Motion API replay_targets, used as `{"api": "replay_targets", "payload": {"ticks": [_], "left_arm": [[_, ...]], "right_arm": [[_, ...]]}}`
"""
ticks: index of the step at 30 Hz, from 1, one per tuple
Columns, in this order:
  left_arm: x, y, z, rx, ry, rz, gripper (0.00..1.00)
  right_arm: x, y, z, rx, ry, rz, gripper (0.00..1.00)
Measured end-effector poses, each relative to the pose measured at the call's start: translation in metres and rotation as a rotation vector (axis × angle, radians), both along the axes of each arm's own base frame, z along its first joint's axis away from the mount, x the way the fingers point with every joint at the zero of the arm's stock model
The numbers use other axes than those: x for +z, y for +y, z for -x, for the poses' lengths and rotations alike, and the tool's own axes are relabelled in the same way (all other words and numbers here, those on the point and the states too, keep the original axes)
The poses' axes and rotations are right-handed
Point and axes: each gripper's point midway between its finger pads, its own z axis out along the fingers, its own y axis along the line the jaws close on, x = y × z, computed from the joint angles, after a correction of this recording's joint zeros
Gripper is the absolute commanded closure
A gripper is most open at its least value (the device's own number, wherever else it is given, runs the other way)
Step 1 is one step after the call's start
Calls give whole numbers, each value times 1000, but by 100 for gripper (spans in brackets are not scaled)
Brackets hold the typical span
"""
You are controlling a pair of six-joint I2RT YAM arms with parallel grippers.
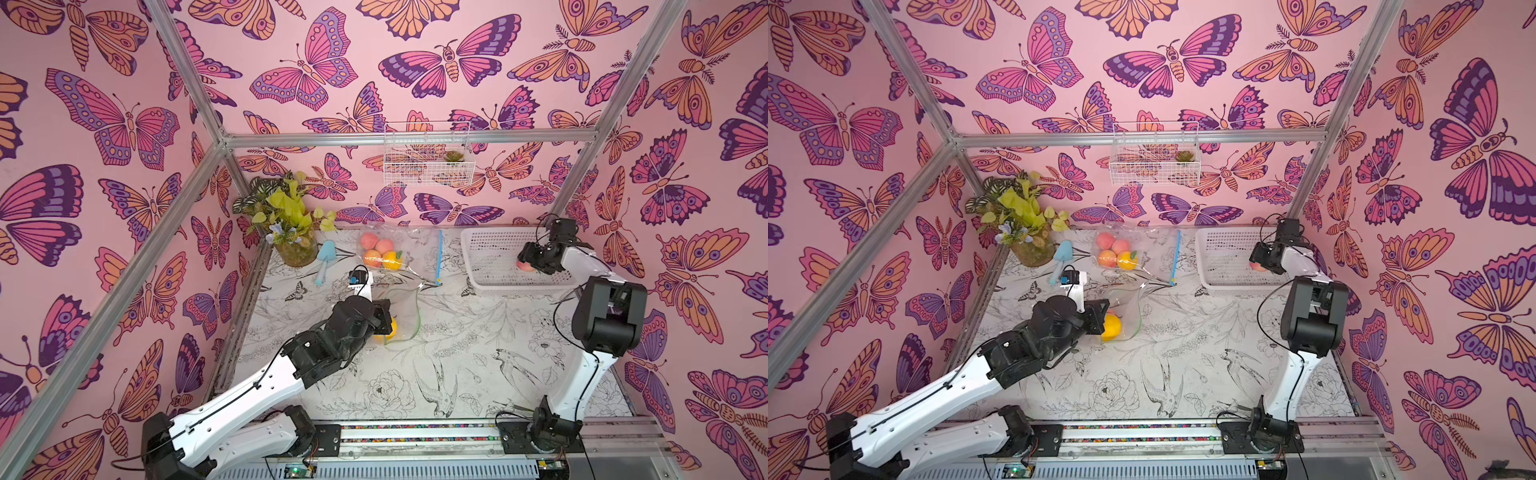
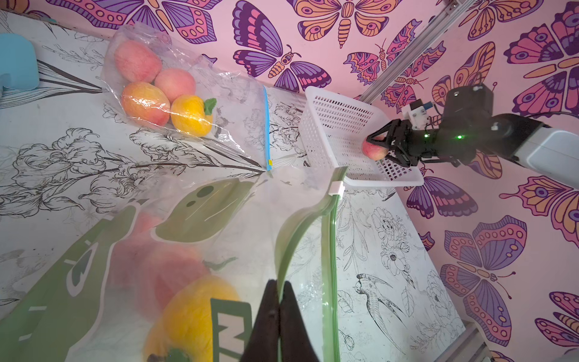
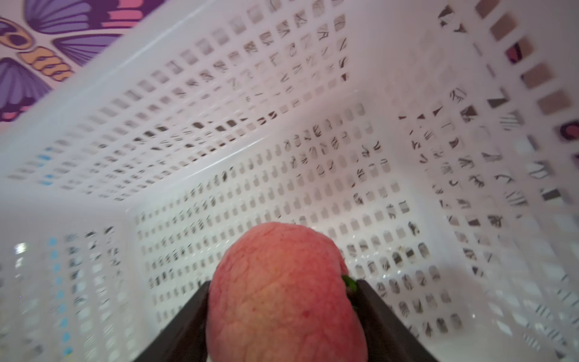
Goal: Place the peach in a zip-top bag and seal the zipper
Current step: Pick up the peach from the basket.
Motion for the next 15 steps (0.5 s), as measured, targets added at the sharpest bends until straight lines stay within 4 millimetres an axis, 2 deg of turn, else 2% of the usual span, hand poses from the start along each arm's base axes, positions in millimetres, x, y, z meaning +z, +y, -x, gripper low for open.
{"api": "replay_targets", "payload": {"ticks": [7, 15], "left_arm": [[-4, -3, -1, -5, 9, -8, 100], [-6, -4, -2, -7, 13, -11, 100]], "right_arm": [[54, 38, 43, 72, -142, -118, 36], [108, 102, 114, 239, -280, -204, 36]]}}
